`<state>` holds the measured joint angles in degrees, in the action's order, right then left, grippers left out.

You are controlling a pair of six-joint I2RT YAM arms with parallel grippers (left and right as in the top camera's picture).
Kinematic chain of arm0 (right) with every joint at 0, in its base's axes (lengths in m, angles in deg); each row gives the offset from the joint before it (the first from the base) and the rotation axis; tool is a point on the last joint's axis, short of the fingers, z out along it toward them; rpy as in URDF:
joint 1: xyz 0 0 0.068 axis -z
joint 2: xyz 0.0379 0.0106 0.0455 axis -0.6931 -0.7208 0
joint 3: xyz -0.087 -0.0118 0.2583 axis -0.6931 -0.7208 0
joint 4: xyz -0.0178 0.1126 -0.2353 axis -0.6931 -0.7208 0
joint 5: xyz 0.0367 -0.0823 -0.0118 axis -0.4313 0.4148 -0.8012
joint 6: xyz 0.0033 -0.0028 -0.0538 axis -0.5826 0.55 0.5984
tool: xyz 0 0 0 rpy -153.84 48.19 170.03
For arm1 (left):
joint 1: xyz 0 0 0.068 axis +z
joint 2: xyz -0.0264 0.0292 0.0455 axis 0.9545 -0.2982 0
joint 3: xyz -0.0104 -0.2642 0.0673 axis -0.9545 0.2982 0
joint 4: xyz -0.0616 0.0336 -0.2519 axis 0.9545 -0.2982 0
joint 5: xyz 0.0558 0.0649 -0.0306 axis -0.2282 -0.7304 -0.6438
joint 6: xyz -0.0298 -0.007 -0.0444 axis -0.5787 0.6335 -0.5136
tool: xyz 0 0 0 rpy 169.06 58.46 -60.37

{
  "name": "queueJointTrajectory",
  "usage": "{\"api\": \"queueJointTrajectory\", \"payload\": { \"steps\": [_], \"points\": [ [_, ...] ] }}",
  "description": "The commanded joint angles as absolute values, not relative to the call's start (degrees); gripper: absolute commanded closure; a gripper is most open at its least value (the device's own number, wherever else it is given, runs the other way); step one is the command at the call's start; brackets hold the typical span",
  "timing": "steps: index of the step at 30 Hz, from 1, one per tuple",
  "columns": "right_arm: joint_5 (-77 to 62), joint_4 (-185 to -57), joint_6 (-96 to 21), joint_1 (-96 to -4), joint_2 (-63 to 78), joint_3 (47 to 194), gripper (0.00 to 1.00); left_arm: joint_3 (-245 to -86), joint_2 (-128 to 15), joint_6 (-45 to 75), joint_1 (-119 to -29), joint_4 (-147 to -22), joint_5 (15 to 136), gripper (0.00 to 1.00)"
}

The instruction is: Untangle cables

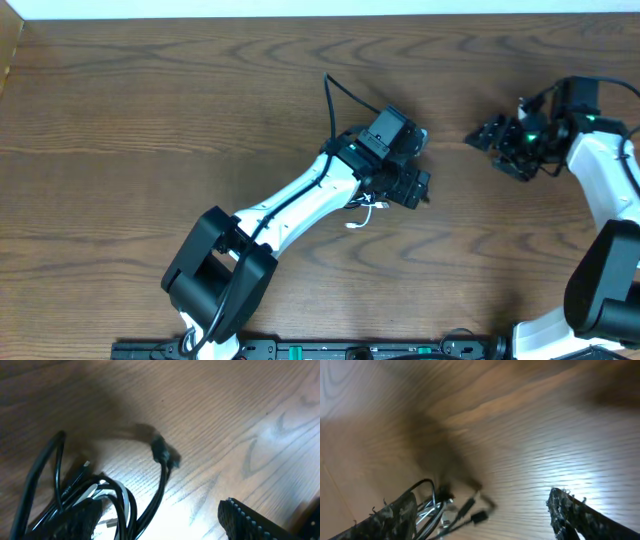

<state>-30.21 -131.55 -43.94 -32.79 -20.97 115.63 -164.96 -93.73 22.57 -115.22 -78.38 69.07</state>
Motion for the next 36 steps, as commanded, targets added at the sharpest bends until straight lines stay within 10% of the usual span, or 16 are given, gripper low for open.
{"api": "queueJointTrajectory", "payload": {
  "steps": [1, 15, 36],
  "points": [
    [-30.1, -132.1, -41.9, -31.5, -20.0, 116.5, 0.2, -167.4, -90.1, 25.3, -114.8, -80.4, 66.1, 0.2],
    [-29.5, -133.2, -39.1, -31.9, -20.0, 116.4, 0.18, -167.8, -78.5, 35.2, -109.0, -86.7, 52.7, 0.2],
    [-27.0, -135.6, -37.8, -32.0, -20.1, 116.4, 0.18, -167.1, -98.0, 20.7, -94.0, -93.9, 68.3, 0.35]
  ]
}}
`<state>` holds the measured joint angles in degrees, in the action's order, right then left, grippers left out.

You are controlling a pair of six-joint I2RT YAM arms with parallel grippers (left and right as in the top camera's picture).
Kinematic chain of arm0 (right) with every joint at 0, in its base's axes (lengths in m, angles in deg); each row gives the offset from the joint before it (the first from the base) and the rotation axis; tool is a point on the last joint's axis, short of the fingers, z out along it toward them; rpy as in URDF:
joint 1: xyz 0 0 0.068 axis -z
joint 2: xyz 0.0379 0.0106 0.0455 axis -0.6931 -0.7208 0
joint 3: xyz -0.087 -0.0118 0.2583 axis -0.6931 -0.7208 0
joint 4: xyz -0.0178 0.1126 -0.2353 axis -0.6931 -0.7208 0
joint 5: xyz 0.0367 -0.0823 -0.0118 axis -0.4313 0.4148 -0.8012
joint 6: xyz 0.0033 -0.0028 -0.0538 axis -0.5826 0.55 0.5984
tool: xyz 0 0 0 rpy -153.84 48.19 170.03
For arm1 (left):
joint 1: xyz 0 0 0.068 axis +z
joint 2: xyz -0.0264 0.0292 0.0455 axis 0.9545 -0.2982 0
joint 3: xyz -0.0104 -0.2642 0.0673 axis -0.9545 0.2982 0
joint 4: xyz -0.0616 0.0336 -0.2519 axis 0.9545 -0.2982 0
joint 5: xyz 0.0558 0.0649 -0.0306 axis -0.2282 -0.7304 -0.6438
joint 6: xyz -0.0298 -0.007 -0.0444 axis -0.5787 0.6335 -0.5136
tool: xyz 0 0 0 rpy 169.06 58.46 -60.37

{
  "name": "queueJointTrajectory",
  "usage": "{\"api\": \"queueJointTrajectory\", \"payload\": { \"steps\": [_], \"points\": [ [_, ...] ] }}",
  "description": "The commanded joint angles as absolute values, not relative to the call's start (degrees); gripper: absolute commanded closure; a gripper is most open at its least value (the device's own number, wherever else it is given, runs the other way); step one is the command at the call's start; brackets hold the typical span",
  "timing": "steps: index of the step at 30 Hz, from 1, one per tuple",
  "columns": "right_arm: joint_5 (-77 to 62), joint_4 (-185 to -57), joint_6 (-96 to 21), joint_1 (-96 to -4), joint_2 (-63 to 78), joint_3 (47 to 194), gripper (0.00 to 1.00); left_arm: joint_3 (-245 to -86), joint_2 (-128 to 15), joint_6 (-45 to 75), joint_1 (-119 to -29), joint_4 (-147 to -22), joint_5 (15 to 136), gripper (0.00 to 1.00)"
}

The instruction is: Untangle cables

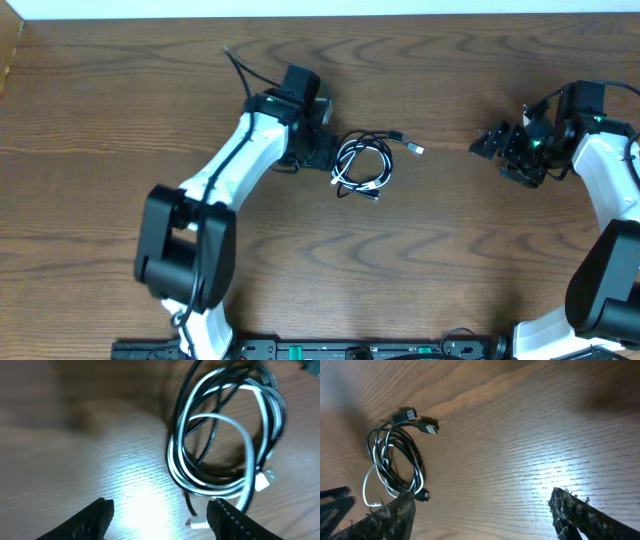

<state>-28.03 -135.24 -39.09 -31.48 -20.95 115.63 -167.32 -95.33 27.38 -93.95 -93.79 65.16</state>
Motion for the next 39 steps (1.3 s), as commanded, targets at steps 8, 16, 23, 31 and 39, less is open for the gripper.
{"api": "queueJointTrajectory", "payload": {
  "steps": [8, 16, 23, 31, 39],
  "points": [
    [-26.7, -136.6, -37.6, -32.0, -20.1, 116.4, 0.18, -167.0, -102.1, 15.3, -94.0, -94.0, 72.6, 0.39],
    [-26.6, -137.3, -37.4, -32.0, -20.1, 116.4, 0.18, -164.9, -102.3, 13.4, -95.4, -93.8, 72.9, 0.51],
    [-26.5, -137.5, -37.4, -32.0, -20.1, 116.4, 0.18, -161.5, -102.5, 10.0, -96.7, -87.7, 72.7, 0.57],
    [-26.5, -138.3, -36.3, -32.0, -20.1, 116.4, 0.17, -161.1, -102.6, 7.6, -97.7, -80.5, 66.1, 0.92],
    [-26.8, -139.1, -34.8, -32.0, -20.1, 116.4, 0.16, -161.8, -99.9, 16.2, -99.7, -75.9, 59.8, 0.93]
  ]
}}
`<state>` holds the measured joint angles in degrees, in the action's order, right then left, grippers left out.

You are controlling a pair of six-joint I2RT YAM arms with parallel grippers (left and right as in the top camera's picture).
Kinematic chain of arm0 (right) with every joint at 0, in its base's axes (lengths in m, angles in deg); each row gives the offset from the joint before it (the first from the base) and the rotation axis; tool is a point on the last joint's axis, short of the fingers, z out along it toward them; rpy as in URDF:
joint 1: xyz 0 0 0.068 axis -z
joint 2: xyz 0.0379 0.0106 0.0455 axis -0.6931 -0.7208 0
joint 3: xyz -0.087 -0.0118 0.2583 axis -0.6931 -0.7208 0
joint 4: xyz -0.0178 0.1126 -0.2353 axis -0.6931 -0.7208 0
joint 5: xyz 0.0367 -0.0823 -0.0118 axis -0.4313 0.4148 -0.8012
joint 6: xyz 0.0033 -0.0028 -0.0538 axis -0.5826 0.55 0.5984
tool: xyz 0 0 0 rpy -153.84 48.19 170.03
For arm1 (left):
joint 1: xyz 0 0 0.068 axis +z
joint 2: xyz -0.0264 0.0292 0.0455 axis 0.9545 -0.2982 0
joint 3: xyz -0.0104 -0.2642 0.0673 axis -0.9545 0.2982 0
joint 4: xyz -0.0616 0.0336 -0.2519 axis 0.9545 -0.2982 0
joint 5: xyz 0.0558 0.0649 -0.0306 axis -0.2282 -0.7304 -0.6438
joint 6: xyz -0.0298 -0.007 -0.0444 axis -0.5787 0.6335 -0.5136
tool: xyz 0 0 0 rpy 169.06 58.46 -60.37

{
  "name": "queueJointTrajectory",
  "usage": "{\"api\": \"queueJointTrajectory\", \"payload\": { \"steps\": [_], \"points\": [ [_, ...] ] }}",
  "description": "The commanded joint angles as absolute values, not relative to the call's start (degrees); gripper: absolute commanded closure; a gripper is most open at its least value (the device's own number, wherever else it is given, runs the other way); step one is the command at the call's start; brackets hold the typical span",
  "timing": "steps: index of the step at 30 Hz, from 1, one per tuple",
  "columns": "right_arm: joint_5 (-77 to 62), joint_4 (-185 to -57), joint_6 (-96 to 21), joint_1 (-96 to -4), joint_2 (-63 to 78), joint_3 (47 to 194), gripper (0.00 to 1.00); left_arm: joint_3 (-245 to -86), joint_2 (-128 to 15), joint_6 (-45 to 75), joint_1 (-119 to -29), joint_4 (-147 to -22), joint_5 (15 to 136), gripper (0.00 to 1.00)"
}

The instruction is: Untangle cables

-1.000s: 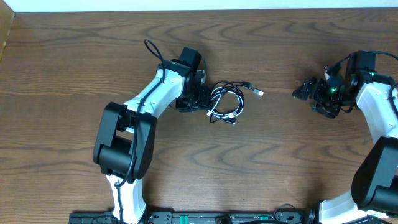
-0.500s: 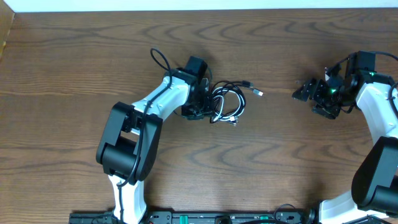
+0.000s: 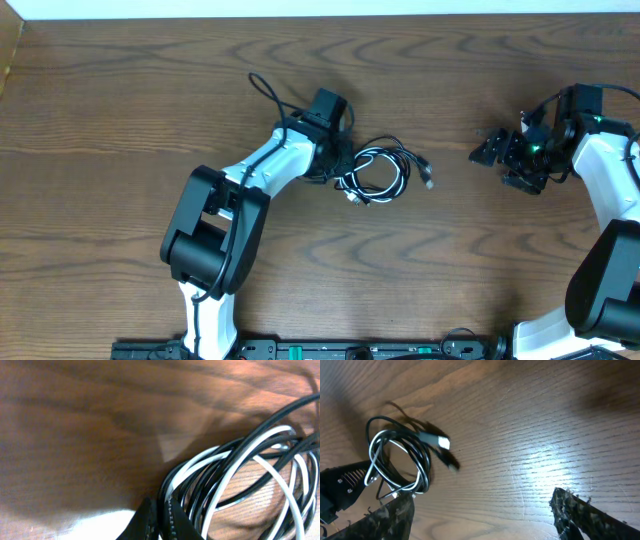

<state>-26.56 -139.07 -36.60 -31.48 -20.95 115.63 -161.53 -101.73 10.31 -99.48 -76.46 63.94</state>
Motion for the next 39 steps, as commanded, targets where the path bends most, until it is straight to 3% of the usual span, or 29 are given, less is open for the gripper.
{"api": "queueJointTrajectory", "payload": {
  "steps": [1, 8, 17, 27, 34, 35, 39],
  "points": [
    [-27.8, -139.1, -34.0, -32.1, -20.1, 116.4, 0.15, -162.0, -98.3, 17.6, -99.7, -75.8, 59.7, 0.93],
    [-50.4, -138.4, -21.7, -32.2, -20.1, 116.4, 0.14, -162.2, -84.4, 21.5, -100.7, -74.8, 62.0, 0.92],
    [-65.1, -131.5, -21.7, -34.4, -20.1, 116.4, 0.14, -162.2, -75.4, 23.6, -101.4, -74.8, 71.4, 0.94],
    [-52.9, -125.8, -31.5, -44.5, -20.1, 116.4, 0.16, -165.1, -75.2, 23.5, -100.6, -74.8, 70.1, 0.92],
    [-39.9, -125.6, -39.2, -49.2, -20.1, 116.4, 0.22, -167.5, -72.6, 23.5, -100.6, -75.8, 69.7, 0.93],
    [-37.9, -125.7, -40.6, -49.2, -20.1, 116.4, 0.22, -167.5, -72.6, 23.4, -100.6, -77.0, 69.7, 0.91],
    [-30.3, -126.6, -44.4, -48.5, -20.1, 116.4, 0.21, -167.3, -73.9, 23.3, -101.5, -84.4, 69.7, 0.6]
  ]
}}
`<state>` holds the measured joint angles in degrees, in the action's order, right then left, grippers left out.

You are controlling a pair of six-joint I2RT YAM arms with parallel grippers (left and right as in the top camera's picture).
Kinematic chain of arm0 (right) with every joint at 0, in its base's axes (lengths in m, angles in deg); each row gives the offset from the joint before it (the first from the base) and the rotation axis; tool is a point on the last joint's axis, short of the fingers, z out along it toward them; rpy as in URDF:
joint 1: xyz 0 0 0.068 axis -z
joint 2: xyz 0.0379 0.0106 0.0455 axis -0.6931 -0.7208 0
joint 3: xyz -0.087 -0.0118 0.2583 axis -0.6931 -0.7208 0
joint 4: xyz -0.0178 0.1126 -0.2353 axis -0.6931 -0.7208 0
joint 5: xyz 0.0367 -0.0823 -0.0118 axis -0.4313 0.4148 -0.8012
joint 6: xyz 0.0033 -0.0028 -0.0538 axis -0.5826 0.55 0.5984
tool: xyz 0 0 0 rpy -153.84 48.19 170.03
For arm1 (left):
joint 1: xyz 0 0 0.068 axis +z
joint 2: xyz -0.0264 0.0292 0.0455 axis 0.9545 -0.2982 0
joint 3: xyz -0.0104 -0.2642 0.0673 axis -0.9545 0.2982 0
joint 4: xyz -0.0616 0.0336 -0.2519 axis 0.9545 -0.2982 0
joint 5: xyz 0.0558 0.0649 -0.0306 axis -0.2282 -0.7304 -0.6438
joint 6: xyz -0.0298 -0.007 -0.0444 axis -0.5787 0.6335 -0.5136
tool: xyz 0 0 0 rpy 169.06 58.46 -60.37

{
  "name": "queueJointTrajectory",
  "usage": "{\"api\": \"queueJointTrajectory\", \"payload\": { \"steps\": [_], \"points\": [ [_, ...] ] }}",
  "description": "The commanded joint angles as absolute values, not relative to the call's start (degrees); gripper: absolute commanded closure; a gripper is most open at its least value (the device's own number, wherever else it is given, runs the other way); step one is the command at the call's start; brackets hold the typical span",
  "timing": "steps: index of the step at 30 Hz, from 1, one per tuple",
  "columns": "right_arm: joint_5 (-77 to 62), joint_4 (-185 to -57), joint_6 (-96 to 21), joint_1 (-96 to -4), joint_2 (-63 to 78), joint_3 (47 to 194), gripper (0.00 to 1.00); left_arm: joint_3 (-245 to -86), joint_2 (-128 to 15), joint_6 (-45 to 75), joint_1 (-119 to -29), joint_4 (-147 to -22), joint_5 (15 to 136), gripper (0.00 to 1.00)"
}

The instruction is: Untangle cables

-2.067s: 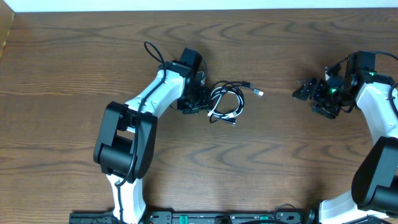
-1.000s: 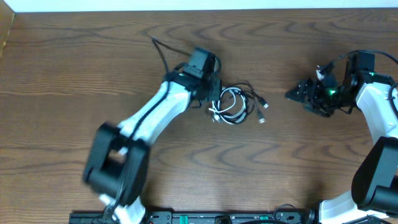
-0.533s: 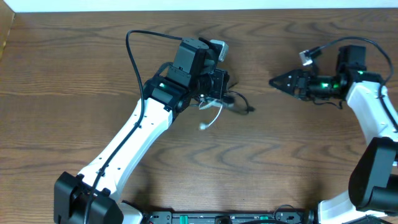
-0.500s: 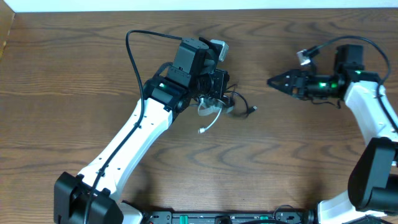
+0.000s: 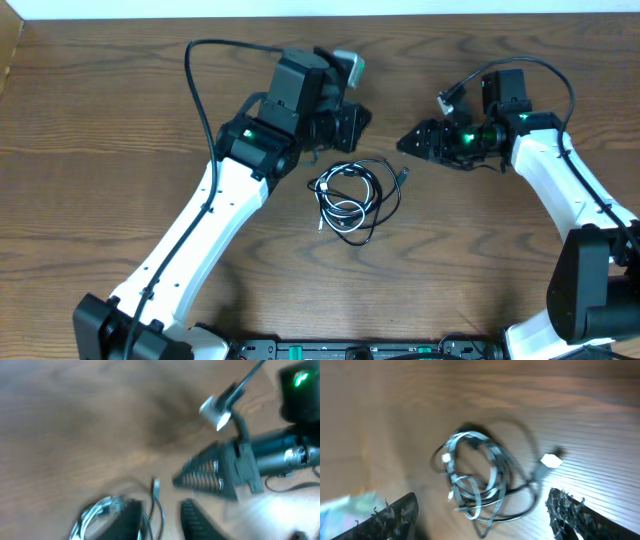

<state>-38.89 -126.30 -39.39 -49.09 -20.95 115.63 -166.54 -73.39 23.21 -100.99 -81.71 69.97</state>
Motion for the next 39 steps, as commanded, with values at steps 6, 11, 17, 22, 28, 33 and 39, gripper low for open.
{"api": "queueJointTrajectory", "payload": {
  "steps": [6, 11, 17, 22, 28, 33, 39],
  "points": [
    [-26.8, -128.1, -44.6, -45.9, -20.1, 116.4, 0.19, -166.6, -79.1, 23.4, -104.4, -94.1, 69.7, 0.42],
    [-24.2, -130.9, -43.9, -43.0, -20.1, 116.4, 0.14, -166.6, -85.0, 23.6, -109.2, -97.0, 69.7, 0.35],
    [-23.5, -133.9, -42.3, -40.0, -20.1, 116.4, 0.14, -166.6, -93.0, 23.4, -115.5, -97.0, 68.7, 0.54],
    [-23.5, -134.5, -41.0, -39.1, -20.1, 116.4, 0.13, -166.6, -98.4, 19.4, -117.1, -96.9, 60.8, 0.55],
    [-23.5, -134.5, -40.9, -39.0, -20.1, 116.4, 0.12, -166.6, -101.3, 17.9, -118.3, -95.4, 55.3, 0.55],
    [-23.5, -134.7, -40.4, -39.0, -20.1, 116.4, 0.12, -166.6, -101.3, 17.9, -119.9, -94.4, 55.3, 0.55],
    [-23.5, -135.0, -40.0, -39.1, -20.1, 116.4, 0.11, -166.6, -101.4, 17.9, -122.2, -94.4, 55.3, 0.63]
  ]
}}
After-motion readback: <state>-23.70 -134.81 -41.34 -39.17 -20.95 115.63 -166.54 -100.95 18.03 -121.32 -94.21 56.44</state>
